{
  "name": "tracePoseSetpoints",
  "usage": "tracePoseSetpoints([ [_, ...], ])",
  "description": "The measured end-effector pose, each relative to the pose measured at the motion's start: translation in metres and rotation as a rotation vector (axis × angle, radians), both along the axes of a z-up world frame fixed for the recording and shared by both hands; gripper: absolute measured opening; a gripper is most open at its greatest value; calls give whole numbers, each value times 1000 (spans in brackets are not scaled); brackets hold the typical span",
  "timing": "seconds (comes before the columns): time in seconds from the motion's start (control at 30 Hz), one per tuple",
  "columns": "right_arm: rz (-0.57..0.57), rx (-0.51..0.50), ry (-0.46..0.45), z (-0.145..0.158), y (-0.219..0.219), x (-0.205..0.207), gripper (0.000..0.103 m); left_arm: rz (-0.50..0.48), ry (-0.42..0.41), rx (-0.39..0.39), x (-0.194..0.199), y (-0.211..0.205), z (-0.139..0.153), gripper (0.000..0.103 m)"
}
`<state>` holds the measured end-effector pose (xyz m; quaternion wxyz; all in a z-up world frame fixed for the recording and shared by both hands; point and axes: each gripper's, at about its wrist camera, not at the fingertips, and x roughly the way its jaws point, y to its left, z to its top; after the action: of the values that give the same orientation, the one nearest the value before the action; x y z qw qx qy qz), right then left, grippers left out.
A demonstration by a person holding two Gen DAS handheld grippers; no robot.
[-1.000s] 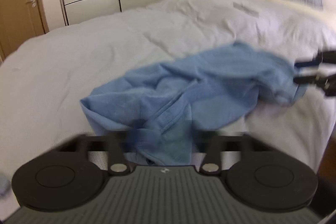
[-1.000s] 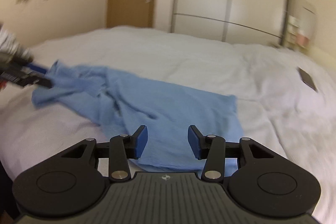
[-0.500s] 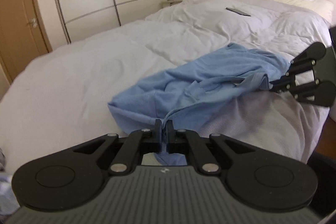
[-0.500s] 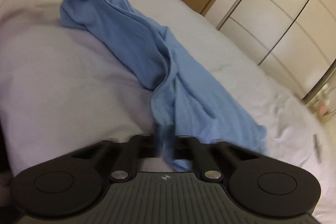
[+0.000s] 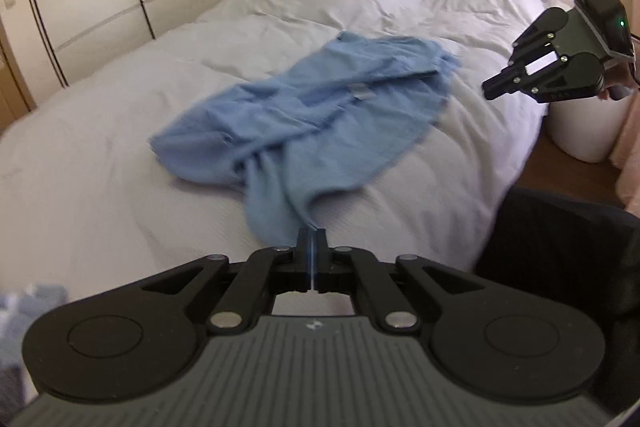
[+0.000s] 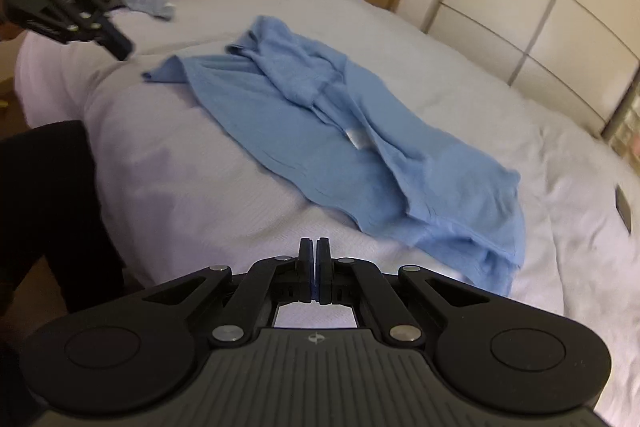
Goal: Fold clothes
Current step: 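Lift the blue t-shirt by its shoulders with both grippers, shaking it out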
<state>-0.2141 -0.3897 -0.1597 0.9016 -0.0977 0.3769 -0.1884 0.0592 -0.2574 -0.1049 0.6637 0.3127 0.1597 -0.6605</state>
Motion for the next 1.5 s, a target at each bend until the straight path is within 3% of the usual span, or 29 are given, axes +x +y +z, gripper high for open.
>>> tracePoseSetpoints([
  [0.03, -19, -9, 4, 0, -6, 2, 3, -3, -19, -16, 3, -7, 3, 6],
  [0.07, -32, -23, 3, 0, -15, 5, 18, -8, -42, -32, 6, -16, 5, 18],
  [0.13, -46, -57, -4, -1, -31, 7, 31, -24, -92, -60, 11, -35, 8, 34],
  [0.33, 8, -250, 91, -19, -59, 15, 32, -161, -289, -46, 17, -109, 1, 43],
  [0.4, 36, -315, 134, -24, -65, 18, 37, -218, -331, -21, 18, -130, -4, 48],
  [0.43, 48, -338, 146, -25, -68, 18, 45, -245, -341, -4, 20, -141, -7, 51],
  [0.47, 59, -365, 157, -26, -71, 17, 48, -267, -344, 18, 23, -151, -10, 52],
  [0.63, 101, -427, 216, -34, -86, 16, 48, -335, -316, 186, 35, -187, -30, 56],
  [0.7, 121, -448, 238, -38, -91, 15, 46, -337, -299, 236, 39, -193, -34, 55],
  [0.73, 134, -460, 248, -40, -93, 14, 44, -336, -291, 247, 41, -193, -35, 47],
  [0.77, 146, -472, 258, -41, -95, 14, 38, -335, -283, 251, 41, -191, -34, 29],
  [0.83, 156, -481, 269, -44, -99, 13, 30, -325, -284, 249, 41, -187, -32, 4],
  [0.9, 154, -479, 271, -45, -102, 12, 5, -312, -285, 215, 39, -177, -24, 3],
  [0.93, 145, -471, 259, -43, -103, 11, 0, -300, -284, 189, 39, -173, -17, 2],
  [1.23, -21, -479, 65, 16, -108, 0, 0, -153, -299, -82, 51, -137, 61, 2],
  [1.5, -138, -613, -139, 109, -97, 3, 0, -42, -413, -395, 22, -88, 161, 2],
])
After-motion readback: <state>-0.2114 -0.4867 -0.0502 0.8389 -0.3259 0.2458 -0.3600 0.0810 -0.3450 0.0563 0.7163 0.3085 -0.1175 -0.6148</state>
